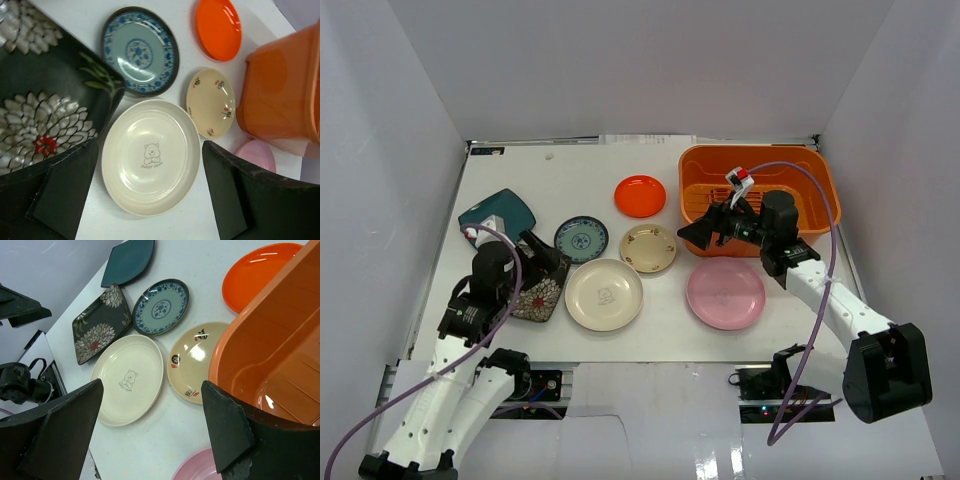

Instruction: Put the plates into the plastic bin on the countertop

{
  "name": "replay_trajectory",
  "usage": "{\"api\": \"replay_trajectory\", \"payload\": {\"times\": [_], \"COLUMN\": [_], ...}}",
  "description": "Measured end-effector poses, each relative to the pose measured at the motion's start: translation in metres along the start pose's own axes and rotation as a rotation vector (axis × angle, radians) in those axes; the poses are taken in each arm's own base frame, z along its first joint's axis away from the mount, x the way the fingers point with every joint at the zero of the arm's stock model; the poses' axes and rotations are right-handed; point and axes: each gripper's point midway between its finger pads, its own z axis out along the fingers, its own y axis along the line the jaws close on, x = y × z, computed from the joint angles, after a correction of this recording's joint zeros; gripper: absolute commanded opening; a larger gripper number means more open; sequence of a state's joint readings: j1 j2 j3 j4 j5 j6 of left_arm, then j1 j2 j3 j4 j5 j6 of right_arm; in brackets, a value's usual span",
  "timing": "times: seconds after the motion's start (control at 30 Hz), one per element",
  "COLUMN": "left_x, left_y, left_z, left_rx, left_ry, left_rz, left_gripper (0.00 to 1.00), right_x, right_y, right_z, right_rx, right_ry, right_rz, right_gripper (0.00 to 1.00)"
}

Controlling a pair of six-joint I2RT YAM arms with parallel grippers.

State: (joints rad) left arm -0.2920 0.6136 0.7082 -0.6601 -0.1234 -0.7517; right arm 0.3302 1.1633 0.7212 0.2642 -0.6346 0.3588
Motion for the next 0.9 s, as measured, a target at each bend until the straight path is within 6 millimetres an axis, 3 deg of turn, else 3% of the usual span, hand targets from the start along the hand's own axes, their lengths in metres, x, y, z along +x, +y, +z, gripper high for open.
{"api": "replay_trajectory", "payload": {"times": [0.3, 0.53, 0.77, 0.9], "left_x": [0.026, 0.046, 0.1, 0.087], "left_y": [0.072, 0.118, 0.176, 0.17], "left_z": [-0.01, -0.01, 0.008, 0.024], "left_rx": [-0.371, -0.541, -0.748, -0.667], "left_ry": [-0.008, -0.106, -0.087, -0.184], "left_rz": [-0.263, -0.439, -0.495, -0.552], "left_gripper": [0.98, 0.96, 0.93, 0.82], "right_x": [-0.003, -0.002, -0.002, -0.002], "right_y": [0.006, 0.006, 0.006, 0.005], "right_z": [-0.004, -0.004, -0.004, -0.004], "right_rx": [-0.006, -0.005, -0.005, -0.002], "right_ry": [-0.019, -0.018, -0.019, -0.02], "right_rz": [-0.019, -0.022, -0.027, -0.029], "right_gripper": [0.85, 0.84, 0.83, 0.82]}}
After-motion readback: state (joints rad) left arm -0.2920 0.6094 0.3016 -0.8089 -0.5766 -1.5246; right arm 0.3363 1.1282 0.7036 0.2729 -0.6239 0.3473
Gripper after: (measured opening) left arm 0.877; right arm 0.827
